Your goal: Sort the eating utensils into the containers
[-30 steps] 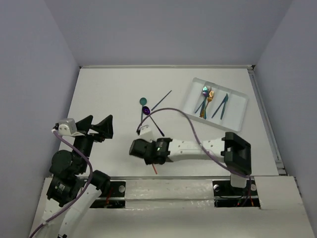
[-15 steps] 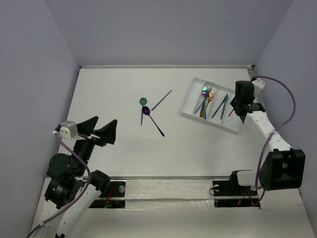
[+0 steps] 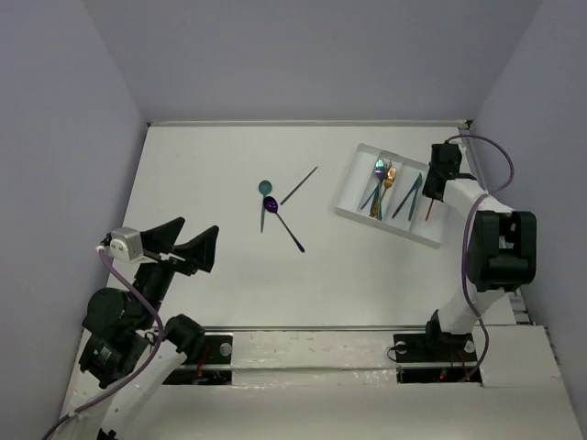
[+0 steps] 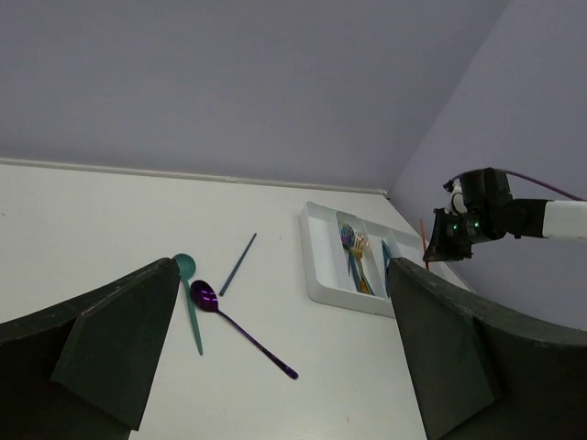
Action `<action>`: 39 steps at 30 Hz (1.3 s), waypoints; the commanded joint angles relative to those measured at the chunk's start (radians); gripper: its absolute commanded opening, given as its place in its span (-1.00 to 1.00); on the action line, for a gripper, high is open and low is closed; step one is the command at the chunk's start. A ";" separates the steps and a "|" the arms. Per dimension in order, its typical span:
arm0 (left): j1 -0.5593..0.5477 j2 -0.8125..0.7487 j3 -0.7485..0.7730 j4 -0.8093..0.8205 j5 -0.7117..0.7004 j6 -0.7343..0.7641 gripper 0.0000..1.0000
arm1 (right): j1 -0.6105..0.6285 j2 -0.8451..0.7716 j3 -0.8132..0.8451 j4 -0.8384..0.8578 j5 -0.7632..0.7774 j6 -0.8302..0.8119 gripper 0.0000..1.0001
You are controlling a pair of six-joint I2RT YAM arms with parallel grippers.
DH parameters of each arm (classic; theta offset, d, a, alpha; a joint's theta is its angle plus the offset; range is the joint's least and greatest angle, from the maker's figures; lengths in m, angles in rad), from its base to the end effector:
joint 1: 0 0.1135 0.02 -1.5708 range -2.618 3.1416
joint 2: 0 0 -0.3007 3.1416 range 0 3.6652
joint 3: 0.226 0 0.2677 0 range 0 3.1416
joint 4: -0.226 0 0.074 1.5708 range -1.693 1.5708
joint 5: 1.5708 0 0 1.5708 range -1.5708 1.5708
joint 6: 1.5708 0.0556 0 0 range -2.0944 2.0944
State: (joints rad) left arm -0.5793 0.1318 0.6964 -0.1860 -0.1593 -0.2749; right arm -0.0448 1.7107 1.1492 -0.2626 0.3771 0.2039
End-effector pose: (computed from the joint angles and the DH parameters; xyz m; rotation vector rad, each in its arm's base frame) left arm 0.0299 -0.0090 0.3909 0.0429 1.2218 -0.6531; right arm 0.3988 -0.0384 0.2309 0.4649 2.3056 -0.3731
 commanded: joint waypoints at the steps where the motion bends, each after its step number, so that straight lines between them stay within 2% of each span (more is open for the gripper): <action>1: -0.008 -0.014 0.018 0.022 -0.006 -0.004 0.98 | 0.000 0.026 0.052 0.025 -0.020 -0.021 -0.83; 3: -0.017 -0.011 0.018 0.022 -0.005 -0.004 0.98 | 0.000 0.041 0.058 0.002 -0.001 -0.015 -0.73; 5: -0.017 -0.011 0.018 0.022 -0.005 -0.004 0.98 | 0.000 0.041 0.061 -0.007 0.011 0.000 -0.52; 6: -0.017 -0.008 0.018 0.020 -0.005 -0.004 0.98 | 0.000 0.027 0.063 -0.026 0.020 0.017 -0.02; 7: -0.017 -0.005 0.018 0.020 -0.005 -0.004 0.98 | 0.000 0.017 0.066 -0.026 0.023 0.023 0.17; 9: -0.017 0.000 0.018 0.020 -0.005 -0.004 0.98 | 0.000 -0.017 0.075 -0.046 0.014 0.035 0.36; 11: -0.017 0.006 0.018 0.020 -0.003 -0.004 0.98 | 0.011 -0.063 0.075 -0.043 -0.026 0.037 0.45; 15: -0.017 0.017 0.018 0.020 -0.009 -0.004 0.98 | 0.115 -0.196 0.067 -0.012 -0.093 0.017 0.47; 18: -0.017 0.029 0.018 0.019 -0.016 -0.006 0.98 | 0.250 -0.218 0.079 -0.015 -0.107 0.005 0.45; 22: -0.017 0.055 0.017 0.017 -0.014 -0.006 0.98 | 0.414 -0.198 0.089 -0.012 -0.127 0.012 0.19; 29: 0.001 0.106 0.018 0.026 -0.019 0.000 0.98 | 0.610 -0.083 0.138 -0.027 -0.161 0.012 -0.22; 34: 0.036 0.127 0.022 0.034 -0.026 0.005 0.98 | 0.764 0.044 0.213 -0.061 -0.161 -0.007 -0.22; 39: 0.074 0.141 0.022 0.040 -0.019 0.008 0.98 | 0.868 0.176 0.285 -0.079 -0.141 -0.011 -0.12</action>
State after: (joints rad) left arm -0.5350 0.2520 0.6968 -0.1917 -0.1783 -0.2737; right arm 0.7612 1.8294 1.3605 -0.3225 0.2310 0.2123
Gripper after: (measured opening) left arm 0.989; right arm 0.421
